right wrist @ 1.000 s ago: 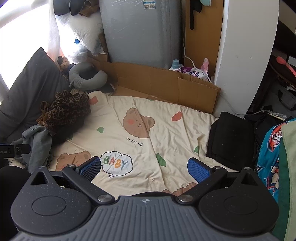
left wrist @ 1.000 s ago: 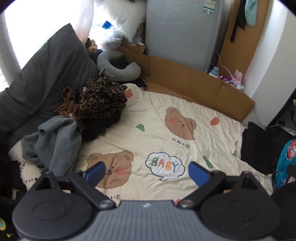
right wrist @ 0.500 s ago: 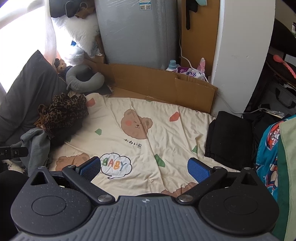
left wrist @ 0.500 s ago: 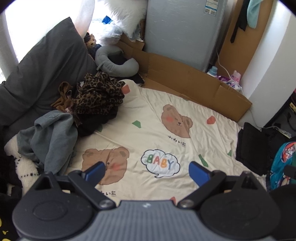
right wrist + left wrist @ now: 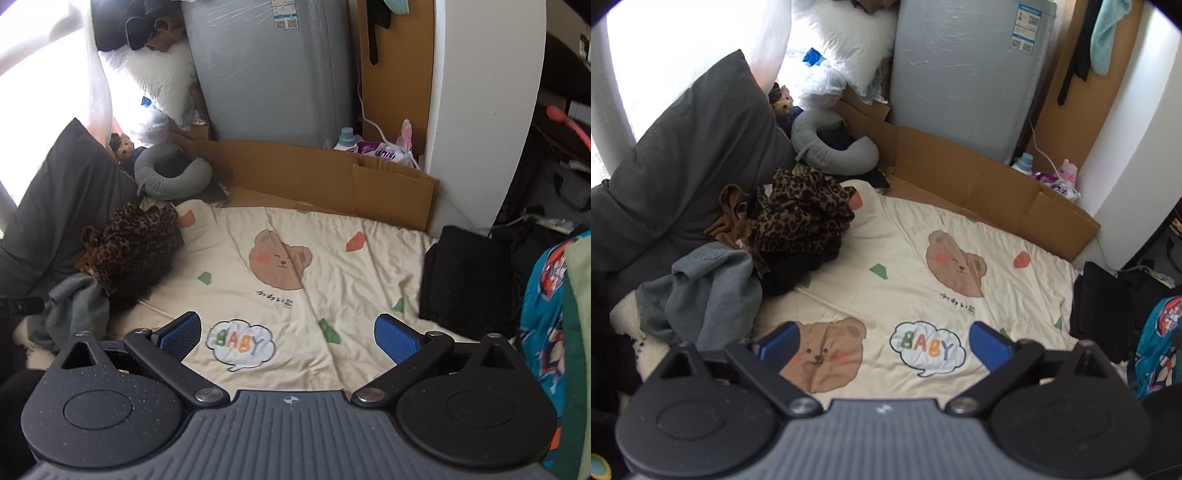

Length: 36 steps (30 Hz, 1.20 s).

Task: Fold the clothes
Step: 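Move the left tool toward the leopard-print garment and close on it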

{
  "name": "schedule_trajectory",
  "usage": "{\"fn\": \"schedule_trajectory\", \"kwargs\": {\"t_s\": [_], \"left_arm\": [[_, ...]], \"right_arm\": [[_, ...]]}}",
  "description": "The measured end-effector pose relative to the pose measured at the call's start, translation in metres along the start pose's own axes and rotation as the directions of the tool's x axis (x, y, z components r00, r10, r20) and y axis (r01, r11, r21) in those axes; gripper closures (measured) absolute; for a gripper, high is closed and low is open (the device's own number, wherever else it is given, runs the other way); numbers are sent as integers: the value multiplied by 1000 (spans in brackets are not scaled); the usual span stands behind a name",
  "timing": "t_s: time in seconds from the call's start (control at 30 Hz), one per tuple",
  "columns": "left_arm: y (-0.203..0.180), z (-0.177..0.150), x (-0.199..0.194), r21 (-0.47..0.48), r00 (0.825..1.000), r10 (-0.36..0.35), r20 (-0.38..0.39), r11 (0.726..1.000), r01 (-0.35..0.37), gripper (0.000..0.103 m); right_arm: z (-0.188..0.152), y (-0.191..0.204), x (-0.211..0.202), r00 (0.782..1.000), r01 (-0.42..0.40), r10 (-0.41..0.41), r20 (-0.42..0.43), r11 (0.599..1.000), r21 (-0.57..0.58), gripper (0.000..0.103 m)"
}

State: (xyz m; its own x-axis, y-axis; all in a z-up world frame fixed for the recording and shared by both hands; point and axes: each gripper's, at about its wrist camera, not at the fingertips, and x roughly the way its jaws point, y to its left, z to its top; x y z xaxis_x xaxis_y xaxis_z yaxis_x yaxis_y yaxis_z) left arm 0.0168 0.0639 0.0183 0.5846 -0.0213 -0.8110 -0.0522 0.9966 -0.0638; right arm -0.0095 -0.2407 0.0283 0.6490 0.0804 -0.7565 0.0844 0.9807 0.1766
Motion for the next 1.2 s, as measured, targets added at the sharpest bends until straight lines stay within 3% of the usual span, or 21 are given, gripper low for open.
{"fn": "schedule_trajectory", "kwargs": {"t_s": [0.13, 0.57, 0.73, 1.2], "left_arm": [[11, 11, 2, 2, 1000, -4, 15, 1000, 4, 4], [56, 42, 22, -15, 997, 46, 59, 999, -45, 1], [72, 51, 32, -29, 995, 62, 78, 998, -60, 1], [100, 78, 79, -65, 991, 67, 116, 996, -60, 1]], "right_arm": [[13, 4, -3, 999, -49, 49, 11, 998, 37, 0], [40, 30, 13, 997, -7, 13, 82, 998, -69, 0], [51, 36, 27, 995, 8, 1, 97, 996, -94, 0], [83, 46, 88, 995, -63, 72, 69, 990, -128, 0]]}}
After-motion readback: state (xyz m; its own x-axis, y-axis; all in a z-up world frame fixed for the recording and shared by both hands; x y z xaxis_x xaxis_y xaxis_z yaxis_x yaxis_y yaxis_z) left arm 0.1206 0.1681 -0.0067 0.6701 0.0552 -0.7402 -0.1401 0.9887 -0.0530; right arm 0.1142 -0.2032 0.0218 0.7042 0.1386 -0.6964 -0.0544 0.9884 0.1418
